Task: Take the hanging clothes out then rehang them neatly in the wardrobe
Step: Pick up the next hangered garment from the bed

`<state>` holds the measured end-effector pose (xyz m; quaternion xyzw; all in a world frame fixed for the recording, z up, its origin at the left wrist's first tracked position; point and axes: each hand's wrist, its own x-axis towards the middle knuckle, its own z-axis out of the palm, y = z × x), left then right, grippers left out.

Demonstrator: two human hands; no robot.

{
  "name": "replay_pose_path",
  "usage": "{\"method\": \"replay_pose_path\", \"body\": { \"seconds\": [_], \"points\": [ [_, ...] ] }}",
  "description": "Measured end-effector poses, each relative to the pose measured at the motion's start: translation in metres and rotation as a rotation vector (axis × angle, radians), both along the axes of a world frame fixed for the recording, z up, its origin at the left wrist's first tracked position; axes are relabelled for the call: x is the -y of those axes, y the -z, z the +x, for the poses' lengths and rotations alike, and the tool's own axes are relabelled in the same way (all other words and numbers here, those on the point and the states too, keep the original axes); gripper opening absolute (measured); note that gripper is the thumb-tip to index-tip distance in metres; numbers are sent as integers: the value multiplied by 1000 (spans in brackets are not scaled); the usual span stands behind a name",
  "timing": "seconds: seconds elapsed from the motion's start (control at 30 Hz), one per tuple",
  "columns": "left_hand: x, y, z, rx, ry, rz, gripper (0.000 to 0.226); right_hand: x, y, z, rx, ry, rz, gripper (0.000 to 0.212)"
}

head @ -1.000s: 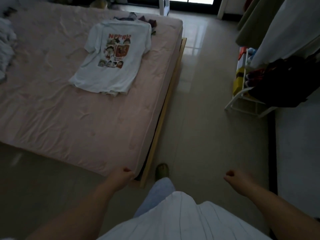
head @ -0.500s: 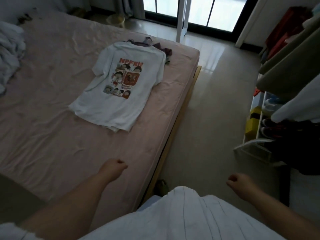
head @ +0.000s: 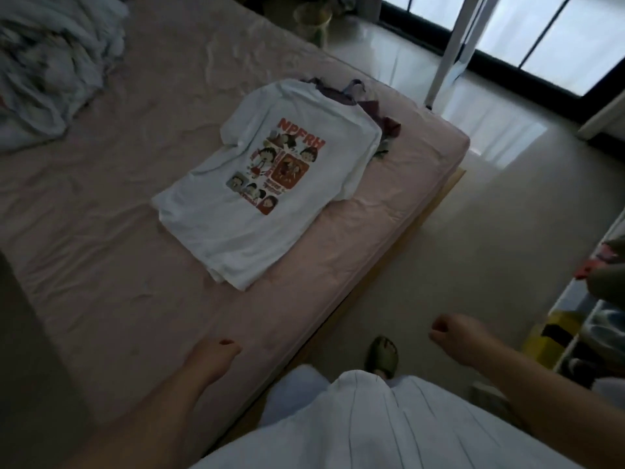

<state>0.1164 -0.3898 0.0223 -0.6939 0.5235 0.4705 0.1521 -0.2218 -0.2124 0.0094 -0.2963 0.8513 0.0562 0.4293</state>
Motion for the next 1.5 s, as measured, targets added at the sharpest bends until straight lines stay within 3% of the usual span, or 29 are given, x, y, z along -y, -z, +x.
{"method": "replay_pose_path", "body": {
  "seconds": [0.17,0.4,0.53,0.83,1.1,1.2,1.27,1.33,1.4,1.47,1.5],
  "points": [
    [1,-1,-64,-13,-109,6,15,64,-7,-86,-87,-172,16,31],
    [52,19,-119,-3,-191,6,28,161,3,-129,-94,-317,4,30],
    [97,29,-141,6,-188,43,17,219,-1,-149,-89,-401,-45,22],
    [200,36,-216,2,-206,-44,25,345,13,-209,-32,-425,-70,29],
    [214,77,-265,110,-331,46,25,454,64,-278,18,-537,-44,13],
    [221,99,-297,127,-396,92,24,489,96,-305,51,-554,-59,33],
    [233,116,-323,113,-428,100,21,511,117,-319,45,-469,-80,33],
    [251,133,-350,96,-421,95,22,530,139,-330,56,-400,-109,28],
    [272,150,-376,115,-414,74,30,545,157,-335,49,-363,-104,6],
    [293,168,-396,115,-408,63,42,555,176,-337,3,-368,-93,34],
    [304,177,-405,103,-405,61,47,558,183,-337,-16,-373,-114,39]
  ]
}}
